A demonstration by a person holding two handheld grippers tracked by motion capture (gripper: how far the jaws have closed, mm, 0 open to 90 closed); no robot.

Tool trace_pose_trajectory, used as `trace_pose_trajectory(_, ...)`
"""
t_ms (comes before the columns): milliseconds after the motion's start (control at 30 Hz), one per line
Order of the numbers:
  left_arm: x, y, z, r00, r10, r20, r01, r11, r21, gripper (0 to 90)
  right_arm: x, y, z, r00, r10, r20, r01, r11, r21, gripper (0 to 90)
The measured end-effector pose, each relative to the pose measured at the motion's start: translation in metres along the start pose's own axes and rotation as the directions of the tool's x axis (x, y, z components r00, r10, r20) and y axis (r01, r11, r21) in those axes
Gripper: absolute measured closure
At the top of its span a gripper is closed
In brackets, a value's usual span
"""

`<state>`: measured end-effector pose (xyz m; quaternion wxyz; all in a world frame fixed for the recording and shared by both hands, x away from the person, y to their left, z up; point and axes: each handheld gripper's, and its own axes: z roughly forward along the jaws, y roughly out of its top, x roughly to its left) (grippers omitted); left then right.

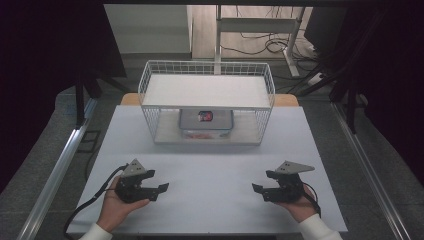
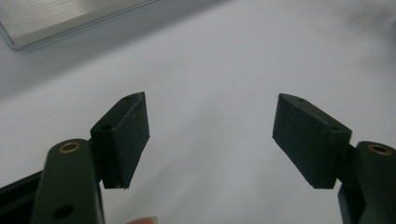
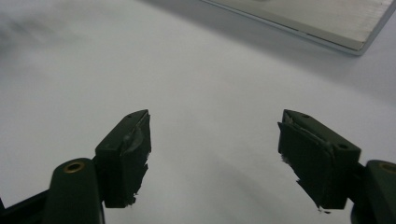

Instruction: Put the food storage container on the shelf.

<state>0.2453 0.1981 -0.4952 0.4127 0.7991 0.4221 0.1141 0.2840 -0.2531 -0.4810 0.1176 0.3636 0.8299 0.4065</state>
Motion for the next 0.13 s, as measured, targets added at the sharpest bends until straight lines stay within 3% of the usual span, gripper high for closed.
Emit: trace_pose_trajectory(133, 0.0015, 0.0008, -0.0009, 1.0, -0.004, 0.0, 0.004, 1.0, -0.005, 26.5, 0.0001, 0.0001, -0.0006, 0.9999, -0.01, 0.007, 0.01, 1.0, -0.007, 22.0)
